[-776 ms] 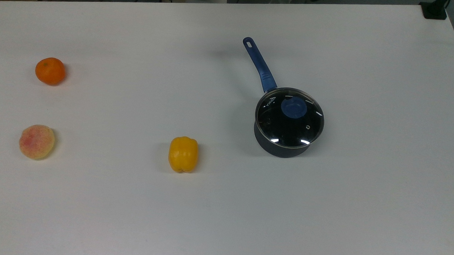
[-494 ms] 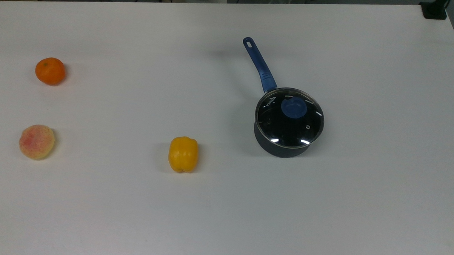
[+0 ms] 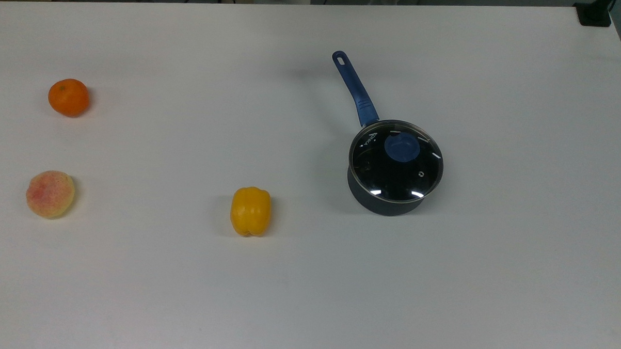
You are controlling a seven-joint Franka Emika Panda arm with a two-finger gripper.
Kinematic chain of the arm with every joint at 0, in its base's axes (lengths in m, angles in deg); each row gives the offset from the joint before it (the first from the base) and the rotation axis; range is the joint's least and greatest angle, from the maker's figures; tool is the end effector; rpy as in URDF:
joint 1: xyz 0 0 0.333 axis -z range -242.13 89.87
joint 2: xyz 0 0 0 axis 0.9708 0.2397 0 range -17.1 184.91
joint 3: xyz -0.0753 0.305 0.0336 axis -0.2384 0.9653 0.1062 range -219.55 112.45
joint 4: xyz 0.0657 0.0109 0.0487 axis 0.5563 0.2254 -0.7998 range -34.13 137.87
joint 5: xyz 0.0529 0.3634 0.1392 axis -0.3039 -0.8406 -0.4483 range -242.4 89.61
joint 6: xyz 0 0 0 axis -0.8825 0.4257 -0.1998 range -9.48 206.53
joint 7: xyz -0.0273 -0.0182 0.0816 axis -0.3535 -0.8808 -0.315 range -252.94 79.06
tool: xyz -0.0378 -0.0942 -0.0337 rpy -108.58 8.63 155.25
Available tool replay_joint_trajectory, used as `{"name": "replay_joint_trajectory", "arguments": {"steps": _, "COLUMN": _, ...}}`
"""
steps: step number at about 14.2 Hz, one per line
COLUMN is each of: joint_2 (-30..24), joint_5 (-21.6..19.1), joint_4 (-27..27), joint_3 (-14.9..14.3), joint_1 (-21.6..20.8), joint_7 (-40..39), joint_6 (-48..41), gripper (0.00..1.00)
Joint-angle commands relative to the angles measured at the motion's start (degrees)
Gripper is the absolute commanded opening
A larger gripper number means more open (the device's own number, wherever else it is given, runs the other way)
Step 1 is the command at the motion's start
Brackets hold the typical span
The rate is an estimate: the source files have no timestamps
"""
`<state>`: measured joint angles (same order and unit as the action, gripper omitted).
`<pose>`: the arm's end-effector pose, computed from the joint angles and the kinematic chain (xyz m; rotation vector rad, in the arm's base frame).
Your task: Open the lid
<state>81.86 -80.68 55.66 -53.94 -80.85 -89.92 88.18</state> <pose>0.5522 0.0490 0.6238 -3.0572 -0.1869 -0.1299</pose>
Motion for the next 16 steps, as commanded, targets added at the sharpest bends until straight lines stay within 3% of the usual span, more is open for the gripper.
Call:
{"name": "replay_joint_trajectory", "arguments": {"steps": 1, "joint_2": -1.1, "joint_5": 0.1, "joint_4": 2.0, "joint_3": 0.1, "joint_1": -1.0, "joint_7": -0.8, "joint_6": -0.9, "gripper": 1.0}}
{"name": "replay_joint_trajectory", "arguments": {"steps": 6, "joint_2": 1.6, "joint_5": 0.0, "joint_4": 0.5, "joint_3": 0.6, "joint_1": -6.0, "joint_7": 0.4, "joint_6": 0.1, "gripper": 1.0}}
{"name": "replay_joint_trajectory", "arguments": {"steps": 13, "joint_2": 20.5, "joint_5": 0.4, "joint_4": -15.6, "joint_3": 0.6, "joint_1": -13.1, "joint_7": 16.5, "joint_6": 2.7, "gripper": 1.0}}
{"name": "replay_joint_trajectory", "arguments": {"steps": 16, "joint_2": 22.8, "joint_5": 2.4, "joint_4": -15.2, "joint_3": 0.7, "joint_1": -16.0, "joint_7": 18.8, "joint_6": 8.3, "gripper": 1.0}}
